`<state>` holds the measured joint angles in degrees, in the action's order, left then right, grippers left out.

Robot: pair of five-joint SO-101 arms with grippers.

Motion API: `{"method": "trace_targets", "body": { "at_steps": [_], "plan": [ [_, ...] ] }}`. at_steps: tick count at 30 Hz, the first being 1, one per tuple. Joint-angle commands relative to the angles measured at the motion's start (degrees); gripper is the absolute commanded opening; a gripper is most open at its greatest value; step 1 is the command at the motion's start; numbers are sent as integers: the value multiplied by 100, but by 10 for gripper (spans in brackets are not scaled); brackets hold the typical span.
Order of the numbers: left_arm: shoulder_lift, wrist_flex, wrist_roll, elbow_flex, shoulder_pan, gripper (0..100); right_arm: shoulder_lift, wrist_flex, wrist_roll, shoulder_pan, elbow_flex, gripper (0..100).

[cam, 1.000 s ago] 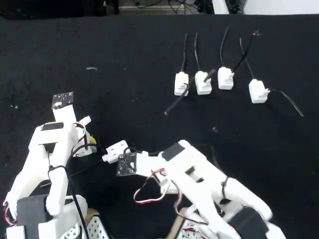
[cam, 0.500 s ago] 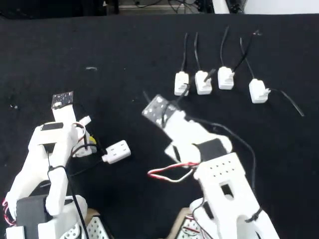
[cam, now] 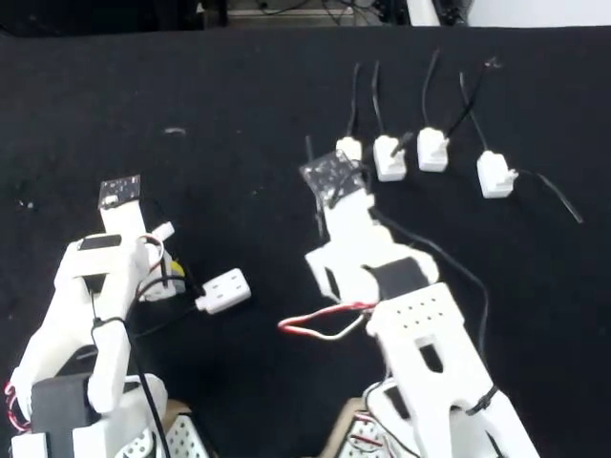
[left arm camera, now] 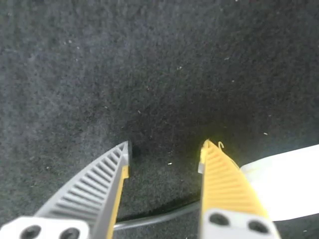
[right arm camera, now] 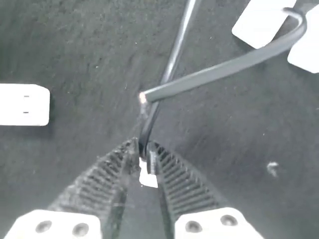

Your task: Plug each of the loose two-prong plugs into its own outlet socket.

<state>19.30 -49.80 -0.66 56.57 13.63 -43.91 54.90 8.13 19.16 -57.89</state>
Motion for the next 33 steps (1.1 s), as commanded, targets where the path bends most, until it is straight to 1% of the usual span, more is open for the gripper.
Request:
{"method": "trace_targets", "body": {
  "at_steps": [1, 5, 9, 11, 13, 17, 19, 22, 24, 25, 27, 30, 33],
  "plan": [
    [114, 62, -18, 4, 57, 230, 13, -26, -237, -167, 391, 14],
    [114, 70, -18, 4, 57, 230, -31, 448, -273, -26, 664, 12],
    [114, 70, -18, 4, 57, 230, -31, 1275, -264, 510, 945, 12],
    [114, 70, -18, 4, 57, 230, -31, 1503, -273, 712, 954, 12],
    [114, 70, -18, 4, 57, 230, 4, 1486, -273, 800, 884, 15],
    [114, 79, -18, 4, 57, 230, 4, 976, -273, 800, 453, 18],
    [114, 79, -18, 4, 57, 230, 4, 782, -264, 800, 189, 64],
    [114, 70, -18, 4, 57, 230, -31, 686, -220, 765, -57, 191],
    [114, 70, -18, 4, 57, 230, -31, 695, -193, 598, -75, 242],
    [114, 70, -18, 4, 57, 230, -31, 659, -70, 484, -66, 242],
    [114, 62, -18, 4, 57, 230, -31, 440, 501, 290, -110, 216],
    [114, 53, -18, 4, 57, 230, -4, 0, 1424, 132, -444, 139],
    [114, 53, -18, 4, 57, 230, 4, -703, 2040, 114, -1024, 81]
  ]
}}
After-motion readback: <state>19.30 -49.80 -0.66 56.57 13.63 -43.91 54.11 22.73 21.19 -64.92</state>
